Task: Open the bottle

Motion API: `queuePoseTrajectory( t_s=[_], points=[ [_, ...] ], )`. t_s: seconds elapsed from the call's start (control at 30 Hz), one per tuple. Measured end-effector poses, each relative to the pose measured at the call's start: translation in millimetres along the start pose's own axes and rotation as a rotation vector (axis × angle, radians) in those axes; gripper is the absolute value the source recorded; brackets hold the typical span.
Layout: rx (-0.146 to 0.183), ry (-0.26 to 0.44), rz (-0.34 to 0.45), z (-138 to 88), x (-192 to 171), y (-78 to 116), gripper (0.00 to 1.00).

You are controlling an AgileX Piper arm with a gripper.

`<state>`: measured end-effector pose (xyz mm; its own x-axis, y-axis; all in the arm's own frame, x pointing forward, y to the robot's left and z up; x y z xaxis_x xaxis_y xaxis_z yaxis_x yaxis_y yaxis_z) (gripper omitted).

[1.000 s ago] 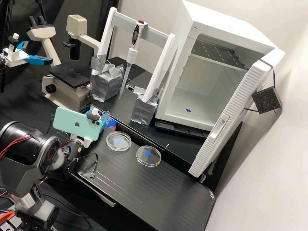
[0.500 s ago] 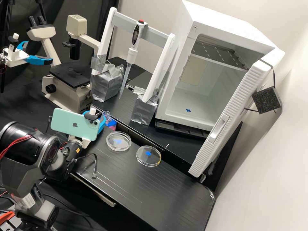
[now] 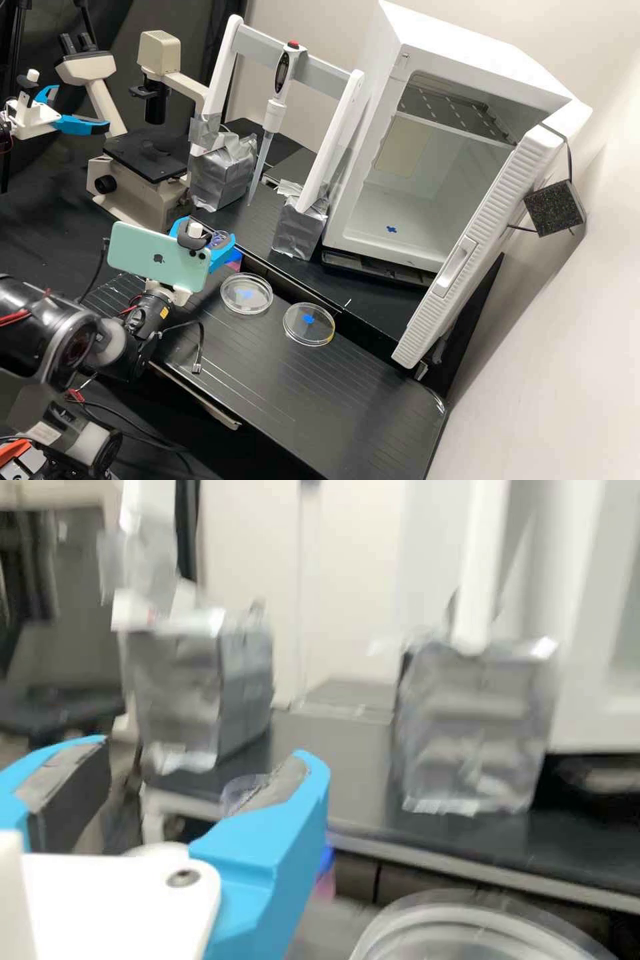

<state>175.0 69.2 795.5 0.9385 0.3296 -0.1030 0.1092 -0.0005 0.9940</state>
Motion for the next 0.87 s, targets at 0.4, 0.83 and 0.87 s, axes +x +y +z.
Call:
queuePoseTrajectory(
  t_s=[0.4, 0.83, 0.87],
  points=[
    [0.01, -0.078, 0.22, 11.4, 16.4, 49.4, 1.0],
    [0.1, -0.088, 0.318, 22.4, 19.0, 55.2, 1.0],
    [0.108, -0.084, 0.318, 22.3, 19.1, 55.2, 1.0]
  ],
)
